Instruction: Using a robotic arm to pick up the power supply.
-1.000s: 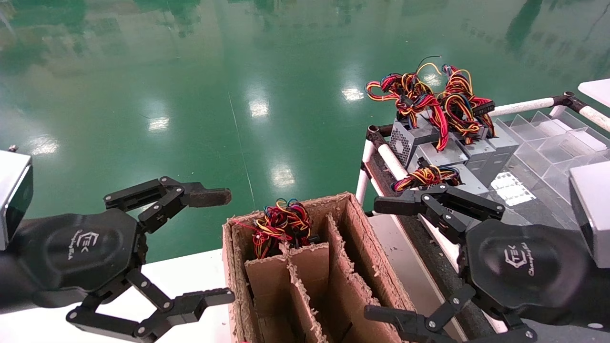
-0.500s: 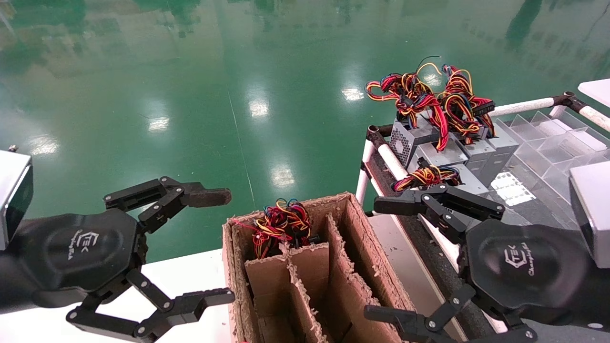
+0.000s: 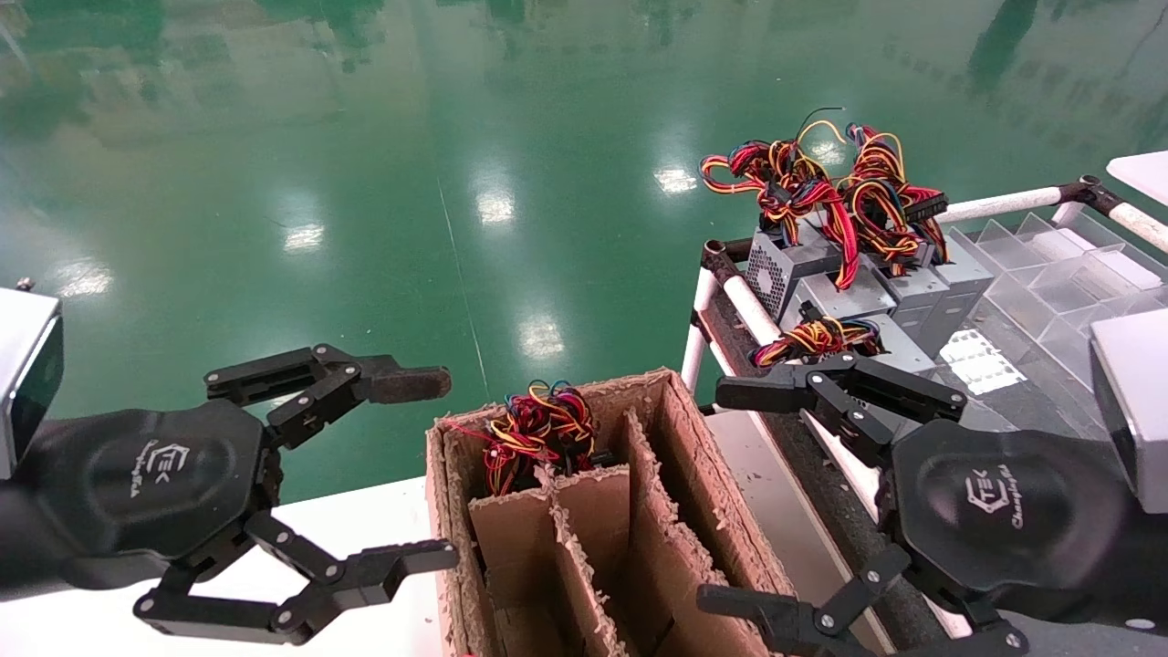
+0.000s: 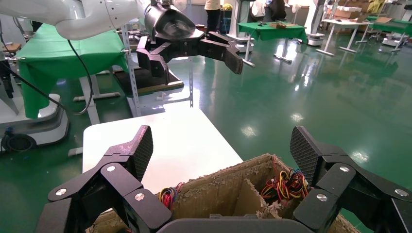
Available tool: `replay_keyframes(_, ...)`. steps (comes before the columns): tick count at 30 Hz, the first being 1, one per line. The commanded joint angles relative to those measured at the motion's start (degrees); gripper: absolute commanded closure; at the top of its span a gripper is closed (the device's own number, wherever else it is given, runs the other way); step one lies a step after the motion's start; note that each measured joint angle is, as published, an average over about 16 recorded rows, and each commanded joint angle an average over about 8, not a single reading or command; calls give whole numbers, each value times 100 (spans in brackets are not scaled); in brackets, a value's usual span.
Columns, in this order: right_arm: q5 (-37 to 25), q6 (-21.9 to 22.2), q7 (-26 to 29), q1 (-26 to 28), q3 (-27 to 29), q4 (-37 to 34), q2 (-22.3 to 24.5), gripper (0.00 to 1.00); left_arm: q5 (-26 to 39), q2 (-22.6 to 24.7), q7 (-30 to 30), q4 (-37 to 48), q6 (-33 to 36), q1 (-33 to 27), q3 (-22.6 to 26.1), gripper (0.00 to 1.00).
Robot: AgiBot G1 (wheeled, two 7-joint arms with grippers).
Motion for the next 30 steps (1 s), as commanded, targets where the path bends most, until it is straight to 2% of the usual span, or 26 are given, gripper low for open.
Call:
replay_keyframes(1, 0, 0, 0, 0, 0, 0, 0, 0, 0, 0, 0, 0, 0, 0, 0, 100)
replay_keyframes(30, 0, 0, 0, 0, 0, 0, 0, 0, 0, 0, 0, 0, 0, 0, 0, 100)
